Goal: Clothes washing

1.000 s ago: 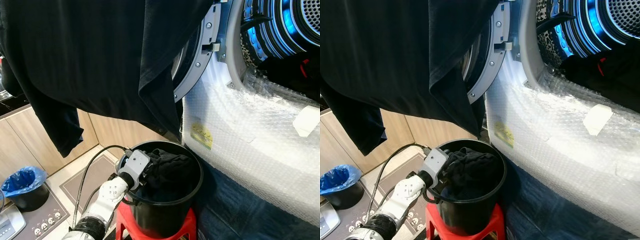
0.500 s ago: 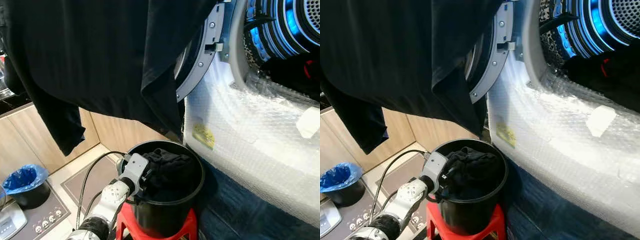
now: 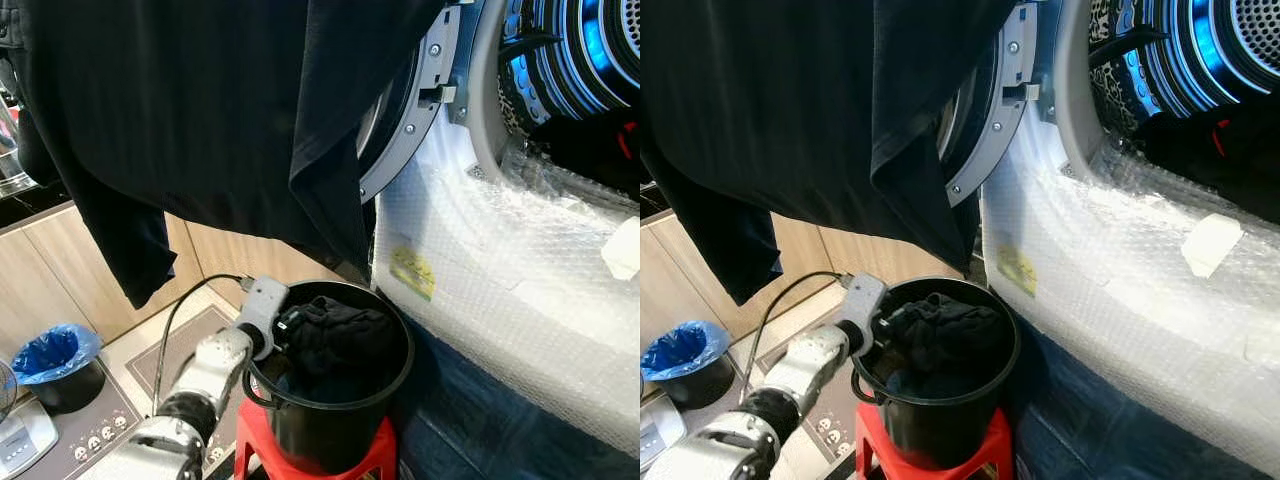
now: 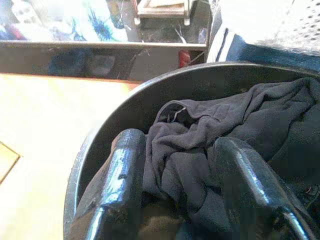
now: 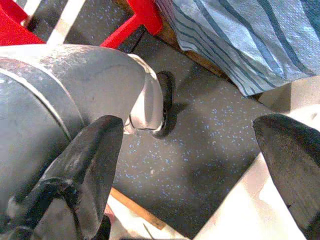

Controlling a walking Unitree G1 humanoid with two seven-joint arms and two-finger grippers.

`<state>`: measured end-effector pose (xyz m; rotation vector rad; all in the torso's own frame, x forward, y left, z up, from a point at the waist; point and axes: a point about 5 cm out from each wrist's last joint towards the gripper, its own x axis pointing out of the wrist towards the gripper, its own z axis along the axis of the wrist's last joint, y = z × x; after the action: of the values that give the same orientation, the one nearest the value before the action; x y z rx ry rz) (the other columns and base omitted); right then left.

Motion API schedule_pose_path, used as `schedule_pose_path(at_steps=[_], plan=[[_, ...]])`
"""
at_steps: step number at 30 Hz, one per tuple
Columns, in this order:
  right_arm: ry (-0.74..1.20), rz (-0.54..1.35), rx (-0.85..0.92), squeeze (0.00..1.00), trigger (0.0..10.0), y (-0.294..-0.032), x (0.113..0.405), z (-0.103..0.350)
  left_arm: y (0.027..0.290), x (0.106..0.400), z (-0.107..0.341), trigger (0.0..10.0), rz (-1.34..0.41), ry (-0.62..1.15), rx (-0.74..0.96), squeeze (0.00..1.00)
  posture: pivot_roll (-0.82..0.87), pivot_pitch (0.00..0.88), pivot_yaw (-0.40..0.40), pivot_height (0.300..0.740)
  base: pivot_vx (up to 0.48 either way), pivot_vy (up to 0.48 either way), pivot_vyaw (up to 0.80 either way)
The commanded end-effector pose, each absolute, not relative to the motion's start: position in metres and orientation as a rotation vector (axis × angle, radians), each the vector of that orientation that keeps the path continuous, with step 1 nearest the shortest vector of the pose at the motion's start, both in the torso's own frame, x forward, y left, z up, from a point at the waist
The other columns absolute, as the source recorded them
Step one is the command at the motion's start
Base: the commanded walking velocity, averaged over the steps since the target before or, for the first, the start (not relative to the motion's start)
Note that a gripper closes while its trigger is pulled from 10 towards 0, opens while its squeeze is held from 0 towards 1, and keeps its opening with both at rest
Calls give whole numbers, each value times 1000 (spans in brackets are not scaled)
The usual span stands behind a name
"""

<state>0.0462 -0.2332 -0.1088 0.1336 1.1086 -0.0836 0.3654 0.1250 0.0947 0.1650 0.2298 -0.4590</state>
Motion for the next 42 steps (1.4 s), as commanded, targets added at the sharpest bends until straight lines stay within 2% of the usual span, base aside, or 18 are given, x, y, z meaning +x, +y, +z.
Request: schedule_pose_path(at_steps=[1,6,14,24,36,42], plan=[[1087,9,200,0,10000,-211,41,-111,131,371,99,10000,-458,265,154,0,-177,74,48,740,0,0,0],[1027,1,238,0,10000,-214,34,-108,134,375,106,10000,-481,279,143,0,-182,129,41,740,0,0,0],[907,-38,263,0,10000,-232,7,-91,126,377,114,10000,-607,312,154,0,-197,207,28,740,0,0,0],[841,6,310,0,10000,-215,-2,-77,116,376,128,10000,-861,305,234,0,-208,278,30,740,0,0,0],[843,5,342,0,10000,-210,-12,-66,134,371,135,10000,-1027,333,338,0,-209,313,29,740,0,0,0],[840,2,344,0,10000,-210,-14,-59,144,363,125,10000,-1096,412,414,0,-220,326,23,740,0,0,0]])
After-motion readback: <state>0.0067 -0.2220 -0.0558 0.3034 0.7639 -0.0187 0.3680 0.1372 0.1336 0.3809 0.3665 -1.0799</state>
